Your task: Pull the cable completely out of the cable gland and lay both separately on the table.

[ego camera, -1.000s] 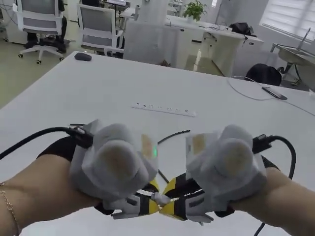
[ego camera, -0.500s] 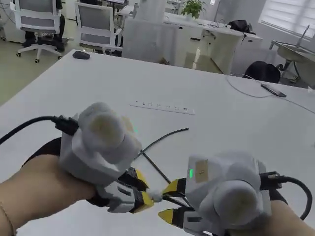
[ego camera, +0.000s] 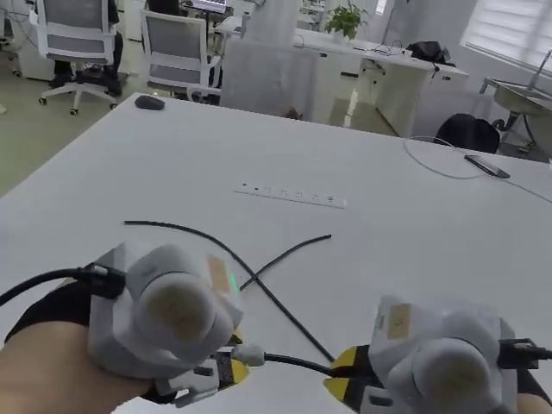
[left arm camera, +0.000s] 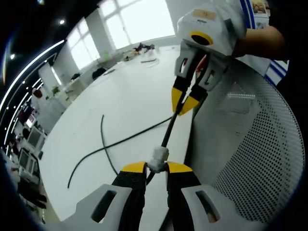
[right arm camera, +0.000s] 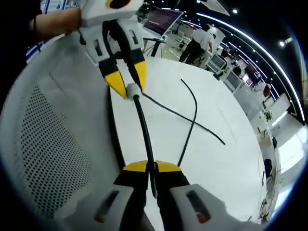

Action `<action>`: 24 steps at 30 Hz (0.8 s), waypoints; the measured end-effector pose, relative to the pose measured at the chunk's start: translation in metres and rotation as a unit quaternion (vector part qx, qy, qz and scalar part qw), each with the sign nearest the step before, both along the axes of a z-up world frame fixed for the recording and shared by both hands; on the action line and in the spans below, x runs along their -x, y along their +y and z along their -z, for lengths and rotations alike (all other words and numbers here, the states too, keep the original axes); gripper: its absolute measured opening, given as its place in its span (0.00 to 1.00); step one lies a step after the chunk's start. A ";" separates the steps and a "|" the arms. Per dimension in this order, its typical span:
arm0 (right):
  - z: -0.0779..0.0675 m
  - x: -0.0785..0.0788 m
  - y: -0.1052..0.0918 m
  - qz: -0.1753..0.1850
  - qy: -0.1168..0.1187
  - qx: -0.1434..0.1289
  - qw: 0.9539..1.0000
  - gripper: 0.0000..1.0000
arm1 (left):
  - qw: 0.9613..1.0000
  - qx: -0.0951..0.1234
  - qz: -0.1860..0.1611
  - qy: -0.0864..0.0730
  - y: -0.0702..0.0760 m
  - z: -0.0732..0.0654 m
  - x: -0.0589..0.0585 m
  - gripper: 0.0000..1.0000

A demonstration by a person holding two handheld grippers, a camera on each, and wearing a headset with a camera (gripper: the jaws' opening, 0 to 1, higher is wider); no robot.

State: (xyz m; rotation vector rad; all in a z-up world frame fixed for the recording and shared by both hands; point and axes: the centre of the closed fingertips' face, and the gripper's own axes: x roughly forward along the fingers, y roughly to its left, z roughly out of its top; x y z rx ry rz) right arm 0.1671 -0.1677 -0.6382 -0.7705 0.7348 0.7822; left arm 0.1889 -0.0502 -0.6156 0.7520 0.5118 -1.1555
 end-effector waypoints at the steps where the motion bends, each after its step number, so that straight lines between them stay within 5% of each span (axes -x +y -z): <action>1: 0.002 0.000 -0.008 0.008 0.003 0.006 1.000 0.04 | 1.000 -0.004 -0.003 -0.002 0.003 0.001 -0.002 0.16; 3: 0.008 0.000 -0.027 0.025 0.011 0.014 1.000 0.04 | 1.000 -0.003 -0.008 0.005 0.008 0.001 -0.004 0.16; 4: 0.009 0.000 -0.031 0.030 0.011 0.013 0.999 0.04 | 1.000 0.004 -0.015 0.025 0.010 0.001 0.000 0.16; 5: 0.010 0.000 -0.036 0.034 0.012 0.013 0.999 0.04 | 0.999 0.011 -0.015 0.028 0.009 -0.001 0.000 0.16; 13: 0.031 0.002 -0.076 0.088 0.049 0.034 0.994 0.07 | 1.000 -0.001 -0.020 0.022 0.016 -0.001 -0.002 0.14; 19: 0.019 0.016 -0.025 0.059 0.099 -0.021 0.993 0.28 | 1.000 -0.011 -0.020 0.015 0.017 0.000 -0.004 0.14; 21: 0.001 0.013 0.014 0.010 0.072 -0.043 0.996 0.28 | 1.000 -0.017 -0.016 0.007 0.015 0.001 -0.003 0.14; 24: -0.020 0.011 0.068 -0.027 0.054 -0.092 0.994 0.28 | 1.000 -0.016 -0.010 0.005 0.009 0.000 0.001 0.14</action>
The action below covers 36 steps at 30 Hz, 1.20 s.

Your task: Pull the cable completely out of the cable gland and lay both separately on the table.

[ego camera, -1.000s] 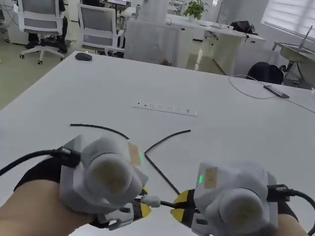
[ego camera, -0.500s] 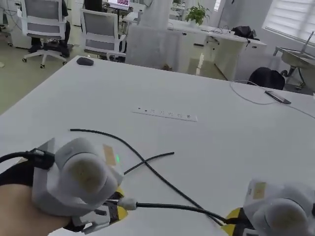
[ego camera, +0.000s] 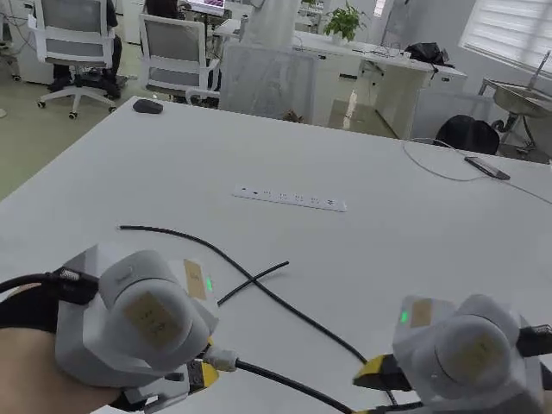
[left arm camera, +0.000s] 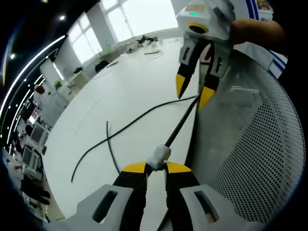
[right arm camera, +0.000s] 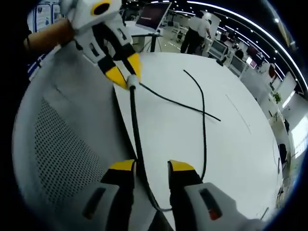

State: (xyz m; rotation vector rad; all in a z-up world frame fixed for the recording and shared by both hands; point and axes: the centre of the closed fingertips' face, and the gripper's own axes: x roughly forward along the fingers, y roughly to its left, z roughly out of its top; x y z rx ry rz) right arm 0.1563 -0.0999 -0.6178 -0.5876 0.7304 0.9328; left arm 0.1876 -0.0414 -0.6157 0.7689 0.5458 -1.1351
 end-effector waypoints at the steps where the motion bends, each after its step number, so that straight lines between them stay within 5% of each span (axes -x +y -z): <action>1: -0.004 -0.002 0.010 -0.002 -0.007 -0.012 1.000 0.27 | 1.000 0.000 0.001 -0.001 -0.001 0.000 0.000 0.14; 3: -0.010 -0.007 0.032 -0.006 -0.015 -0.038 0.999 0.26 | 1.000 -0.002 0.006 -0.008 -0.005 -0.001 0.002 0.14; 7: -0.011 -0.015 0.041 -0.001 -0.028 -0.038 0.999 0.19 | 1.000 0.005 0.011 -0.017 -0.010 -0.006 0.004 0.14; 10: -0.013 -0.015 0.039 -0.005 -0.029 -0.041 0.999 0.05 | 0.999 0.009 0.008 -0.030 -0.010 -0.010 0.001 0.14; 13: -0.015 -0.014 0.038 -0.004 -0.029 -0.052 0.998 0.04 | 1.000 0.020 0.007 -0.021 -0.011 -0.011 0.003 0.14; 15: -0.016 -0.011 0.034 -0.006 -0.027 -0.049 0.998 0.04 | 0.999 0.005 0.001 -0.032 -0.006 -0.008 -0.002 0.14; 21: -0.020 -0.001 0.018 -0.002 -0.015 -0.066 0.998 0.04 | 0.999 0.012 -0.016 -0.027 0.004 -0.010 -0.011 0.14; 28: -0.009 0.004 -0.020 0.018 -0.008 -0.033 0.999 0.04 | 0.999 0.003 -0.031 -0.033 0.014 -0.011 -0.020 0.14; 36: 0.020 0.002 -0.076 0.062 0.011 0.042 0.997 0.04 | 0.999 -0.002 -0.035 -0.033 0.019 -0.011 -0.020 0.14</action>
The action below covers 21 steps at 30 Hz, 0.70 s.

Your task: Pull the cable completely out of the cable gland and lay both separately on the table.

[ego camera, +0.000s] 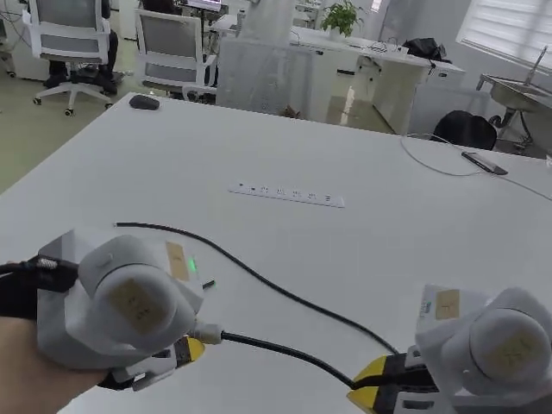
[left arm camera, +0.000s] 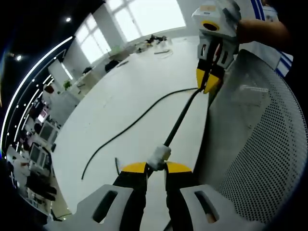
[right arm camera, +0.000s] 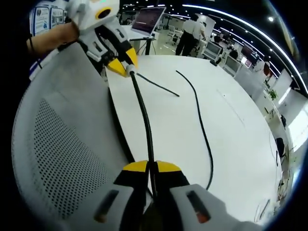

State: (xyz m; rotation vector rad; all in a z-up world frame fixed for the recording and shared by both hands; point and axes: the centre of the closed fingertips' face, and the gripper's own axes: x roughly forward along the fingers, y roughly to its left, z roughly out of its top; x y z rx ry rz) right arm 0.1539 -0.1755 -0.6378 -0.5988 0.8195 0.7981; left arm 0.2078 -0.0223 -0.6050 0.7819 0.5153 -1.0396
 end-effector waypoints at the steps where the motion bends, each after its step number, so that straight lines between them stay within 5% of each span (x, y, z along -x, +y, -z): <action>1: 0.004 -0.002 -0.006 0.005 0.000 0.007 1.000 0.04 | 1.000 -0.001 0.000 0.000 0.000 0.000 0.000 0.14; 6: 0.015 -0.011 -0.037 0.051 0.004 0.035 0.998 0.05 | 1.000 -0.002 -0.002 0.000 0.002 0.000 0.001 0.14; 10: 0.013 -0.015 -0.036 0.061 0.010 0.042 0.997 0.16 | 1.000 -0.005 -0.003 -0.001 0.003 0.001 0.003 0.14; 16: -0.010 -0.010 0.035 0.009 0.003 -0.036 0.999 0.16 | 1.000 -0.009 -0.005 0.002 -0.001 0.003 0.007 0.14; 21: -0.026 -0.005 0.099 -0.049 -0.004 -0.085 0.995 0.14 | 1.000 -0.009 -0.001 0.007 -0.007 0.005 0.013 0.14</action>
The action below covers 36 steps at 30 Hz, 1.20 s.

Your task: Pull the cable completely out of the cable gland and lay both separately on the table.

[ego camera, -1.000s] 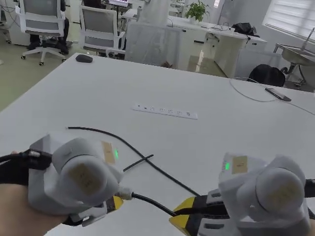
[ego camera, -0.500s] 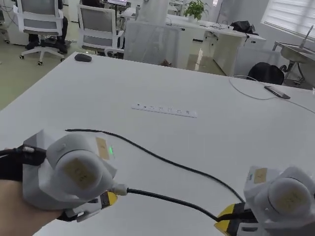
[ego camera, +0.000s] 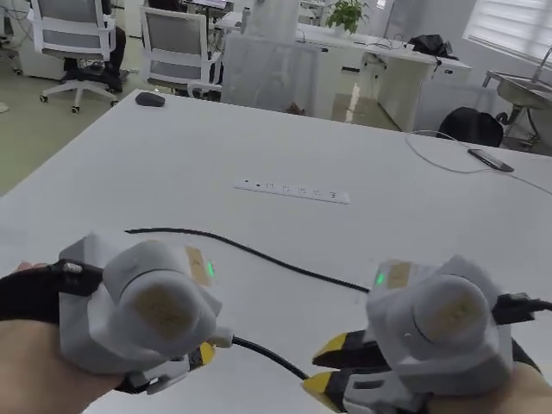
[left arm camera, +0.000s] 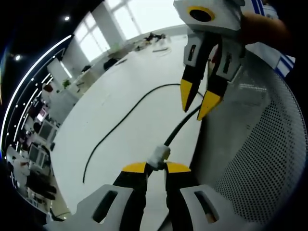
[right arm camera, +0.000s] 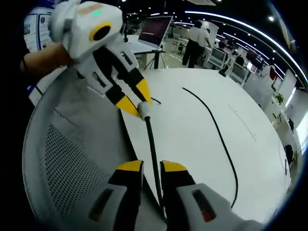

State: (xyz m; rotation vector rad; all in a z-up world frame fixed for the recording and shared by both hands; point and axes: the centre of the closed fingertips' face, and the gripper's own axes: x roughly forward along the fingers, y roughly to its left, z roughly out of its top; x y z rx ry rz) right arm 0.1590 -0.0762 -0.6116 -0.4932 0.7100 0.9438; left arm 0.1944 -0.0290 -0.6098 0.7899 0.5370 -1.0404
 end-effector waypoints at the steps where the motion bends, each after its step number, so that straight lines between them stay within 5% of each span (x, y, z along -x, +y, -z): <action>1: -0.001 -0.001 0.005 -0.003 -0.003 -0.002 1.000 0.14 | 1.000 0.001 0.001 -0.001 -0.001 0.000 0.001 0.14; 10: -0.004 -0.013 0.021 -0.022 -0.048 0.023 0.998 0.05 | 1.000 0.002 0.011 -0.001 -0.007 -0.001 0.010 0.14; 20: 0.004 -0.004 -0.005 -0.022 -0.030 0.031 0.999 0.05 | 1.000 0.008 0.009 0.005 -0.003 -0.001 0.009 0.14; 25: 0.014 -0.001 -0.031 -0.016 -0.025 0.069 0.997 0.04 | 1.000 0.007 0.007 0.003 -0.002 -0.001 0.009 0.14; 30: 0.023 -0.001 -0.053 0.005 -0.012 0.085 0.996 0.04 | 1.000 0.007 0.007 0.003 -0.002 -0.002 0.009 0.14; 33: 0.031 -0.002 -0.066 0.056 0.003 0.097 0.994 0.05 | 1.000 0.007 0.004 0.001 -0.002 -0.003 0.007 0.14; 36: 0.031 -0.001 -0.056 0.052 0.000 0.097 0.994 0.15 | 1.000 0.006 0.001 -0.003 -0.003 -0.002 0.006 0.14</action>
